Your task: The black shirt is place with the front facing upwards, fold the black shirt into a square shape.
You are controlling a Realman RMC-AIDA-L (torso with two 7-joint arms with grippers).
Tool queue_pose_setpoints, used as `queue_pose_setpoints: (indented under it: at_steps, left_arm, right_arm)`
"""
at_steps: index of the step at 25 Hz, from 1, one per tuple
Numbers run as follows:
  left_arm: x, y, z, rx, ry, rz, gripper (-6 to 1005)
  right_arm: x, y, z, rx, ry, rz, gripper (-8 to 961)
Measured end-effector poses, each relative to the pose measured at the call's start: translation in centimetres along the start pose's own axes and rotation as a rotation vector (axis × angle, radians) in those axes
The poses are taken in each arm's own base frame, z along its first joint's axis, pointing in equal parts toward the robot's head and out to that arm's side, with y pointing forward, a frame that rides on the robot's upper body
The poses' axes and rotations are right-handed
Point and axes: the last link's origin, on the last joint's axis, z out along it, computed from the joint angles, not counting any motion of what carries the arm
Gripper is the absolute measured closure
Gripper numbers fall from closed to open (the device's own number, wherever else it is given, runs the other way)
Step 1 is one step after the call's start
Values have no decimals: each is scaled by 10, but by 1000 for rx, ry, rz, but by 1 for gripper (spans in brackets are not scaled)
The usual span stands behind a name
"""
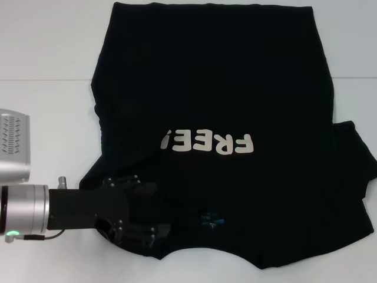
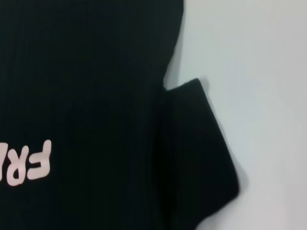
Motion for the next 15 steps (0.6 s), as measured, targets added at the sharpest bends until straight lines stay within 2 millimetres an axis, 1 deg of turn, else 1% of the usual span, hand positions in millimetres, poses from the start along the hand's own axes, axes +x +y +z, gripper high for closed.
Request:
queue_pose_setpoints:
  at_steps: [2,8,15]
  left_arm:
    - [0,0,-1,2,1,-2,62]
    - [-2,0,-2,8,-4,-1,63]
    - [-3,-1,-2,10,-3,-2,63]
  right_arm:
    - [-2,4,8,-10,16,4,134]
    - [2,4,30,-40,62,35,135]
    - [2,5,45,-52,66,53,136]
